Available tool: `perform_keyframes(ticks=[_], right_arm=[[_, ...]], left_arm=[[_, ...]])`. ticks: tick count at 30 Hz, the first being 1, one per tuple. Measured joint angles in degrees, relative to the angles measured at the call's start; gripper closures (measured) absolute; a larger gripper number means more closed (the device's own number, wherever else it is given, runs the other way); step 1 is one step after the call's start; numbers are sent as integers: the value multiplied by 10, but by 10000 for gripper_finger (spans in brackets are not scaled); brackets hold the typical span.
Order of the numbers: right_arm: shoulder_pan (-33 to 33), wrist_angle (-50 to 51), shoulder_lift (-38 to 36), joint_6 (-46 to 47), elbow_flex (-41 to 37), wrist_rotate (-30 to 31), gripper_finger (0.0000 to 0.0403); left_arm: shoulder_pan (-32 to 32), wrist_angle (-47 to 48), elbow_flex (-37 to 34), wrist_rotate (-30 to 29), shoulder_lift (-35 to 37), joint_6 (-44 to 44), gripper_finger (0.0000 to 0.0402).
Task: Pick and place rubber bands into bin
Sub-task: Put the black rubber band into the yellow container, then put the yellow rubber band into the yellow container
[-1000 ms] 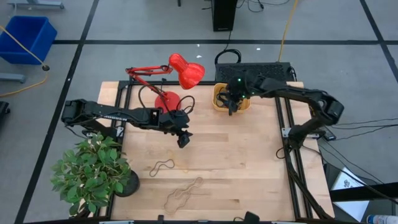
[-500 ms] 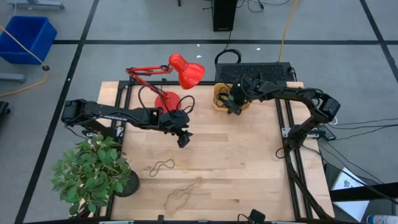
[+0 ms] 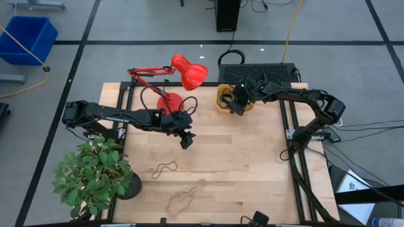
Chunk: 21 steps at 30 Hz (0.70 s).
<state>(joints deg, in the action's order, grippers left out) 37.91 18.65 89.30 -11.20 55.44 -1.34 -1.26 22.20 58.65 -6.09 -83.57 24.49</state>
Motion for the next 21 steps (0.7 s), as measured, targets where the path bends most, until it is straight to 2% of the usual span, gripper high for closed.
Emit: perform_keyframes(ticks=[5,9,16,21], right_arm=[[0,-1,0,2,0,74,249],[0,2,0,2,0,120,234],[0,5,-1,40,0,120,237],[-2,4,-43,45,0,107,244]], left_arm=[[0,0,0,0,0,-3,174],[0,0,0,0,0,-3,174],[0,0,0,0,0,-3,174],[0,0,0,0,0,-2,174]])
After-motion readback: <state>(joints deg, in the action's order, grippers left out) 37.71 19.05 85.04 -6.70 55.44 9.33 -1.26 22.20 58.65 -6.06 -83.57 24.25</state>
